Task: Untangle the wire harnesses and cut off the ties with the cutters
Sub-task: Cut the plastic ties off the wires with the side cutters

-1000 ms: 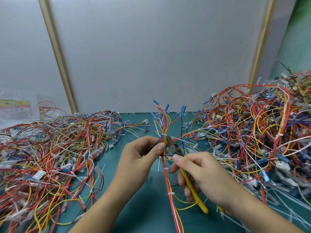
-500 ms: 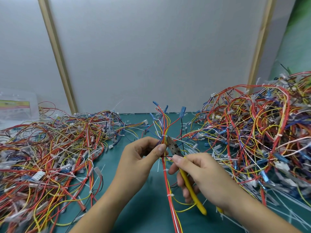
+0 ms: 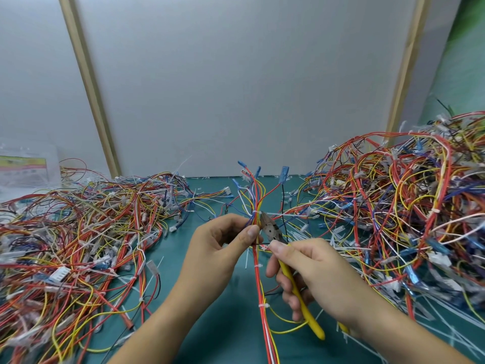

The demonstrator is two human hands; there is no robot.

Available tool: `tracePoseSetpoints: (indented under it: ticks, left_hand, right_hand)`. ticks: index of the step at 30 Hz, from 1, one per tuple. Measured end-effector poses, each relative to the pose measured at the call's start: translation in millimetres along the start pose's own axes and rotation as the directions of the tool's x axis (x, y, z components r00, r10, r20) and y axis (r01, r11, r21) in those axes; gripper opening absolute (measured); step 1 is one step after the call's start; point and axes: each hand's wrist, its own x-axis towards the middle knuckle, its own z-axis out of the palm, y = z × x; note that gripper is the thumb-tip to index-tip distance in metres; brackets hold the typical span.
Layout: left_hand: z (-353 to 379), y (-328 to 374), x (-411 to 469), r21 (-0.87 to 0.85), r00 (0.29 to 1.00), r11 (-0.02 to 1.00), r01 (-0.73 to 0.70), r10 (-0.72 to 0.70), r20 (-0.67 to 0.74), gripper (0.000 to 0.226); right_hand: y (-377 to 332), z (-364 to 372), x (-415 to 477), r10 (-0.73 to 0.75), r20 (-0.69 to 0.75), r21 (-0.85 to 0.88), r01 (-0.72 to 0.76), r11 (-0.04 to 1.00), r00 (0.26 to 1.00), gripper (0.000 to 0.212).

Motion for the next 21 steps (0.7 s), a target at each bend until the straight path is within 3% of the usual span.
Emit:
tracePoseSetpoints:
  ticks: [9,14,17,19,21]
  left_hand:
    - [0,1,-1,0.009,1.0,1.0,0.007,-0.007,-0.007,0.012]
    - [0,0,1,-0.06,0.994,0.997,0.051,-0.056,-0.092,0.014]
    - [-5,0,8,-0.303,0.95,0.941,0.151,-0.223,-0.219,0.013]
    - [-13,1,13,-0.553,0.892,0.815,0.175,-0.369,-0.261,0.015]
    - [-21,1,16,-0.656,0.865,0.74,0.149,-0.419,-0.275,0.016]
  right_hand:
    - [-1,0,0,0.008,-0.01,0.03,-0.008,1.0,1.0,0.042]
    - [0,0,3,-0.034,-0.153,0.078,0.047,0.996,0.988,0.044]
    - [-2,-3,4,-0.086,-0.245,0.135,0.122,0.983,0.966,0.048]
    - [-4,-8,4,-0.092,-0.297,0.183,0.151,0.972,0.95,0.045]
    - [-4,-12,6,-0.084,-0.332,0.183,0.151,0.971,0.94,0.034]
